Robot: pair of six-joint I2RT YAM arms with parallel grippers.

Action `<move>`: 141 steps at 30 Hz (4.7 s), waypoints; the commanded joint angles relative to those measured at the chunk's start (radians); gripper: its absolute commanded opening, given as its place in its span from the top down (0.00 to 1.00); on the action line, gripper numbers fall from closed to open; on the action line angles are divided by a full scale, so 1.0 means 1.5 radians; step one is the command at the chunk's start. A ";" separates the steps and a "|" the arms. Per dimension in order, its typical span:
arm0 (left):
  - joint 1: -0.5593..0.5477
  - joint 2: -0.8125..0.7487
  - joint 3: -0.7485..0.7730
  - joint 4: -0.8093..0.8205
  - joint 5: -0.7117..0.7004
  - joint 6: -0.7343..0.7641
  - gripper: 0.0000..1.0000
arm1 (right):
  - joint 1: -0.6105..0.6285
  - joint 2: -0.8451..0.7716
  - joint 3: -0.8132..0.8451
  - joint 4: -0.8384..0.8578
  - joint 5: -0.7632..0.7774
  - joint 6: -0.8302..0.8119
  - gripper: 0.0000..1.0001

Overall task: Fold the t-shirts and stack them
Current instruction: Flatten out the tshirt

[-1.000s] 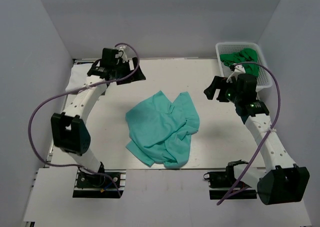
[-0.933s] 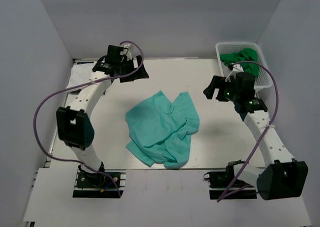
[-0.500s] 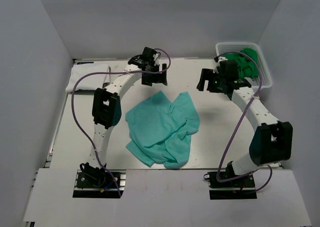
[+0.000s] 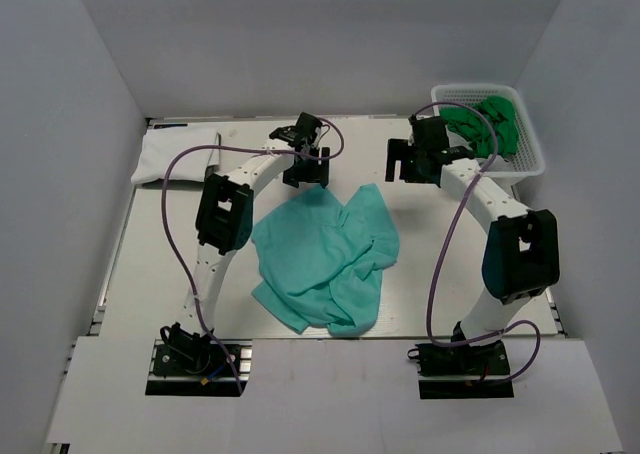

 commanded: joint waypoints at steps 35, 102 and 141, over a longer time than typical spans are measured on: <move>-0.016 -0.182 -0.265 0.109 -0.213 -0.074 1.00 | 0.062 0.294 0.191 0.047 0.013 0.044 0.30; -0.011 -1.022 -0.046 0.182 -0.024 -0.006 1.00 | 0.066 -0.637 0.276 0.020 -0.040 -0.036 1.00; 0.130 -0.177 -0.034 0.107 -0.294 -0.021 0.00 | 0.026 0.113 0.186 -0.005 0.176 0.002 0.10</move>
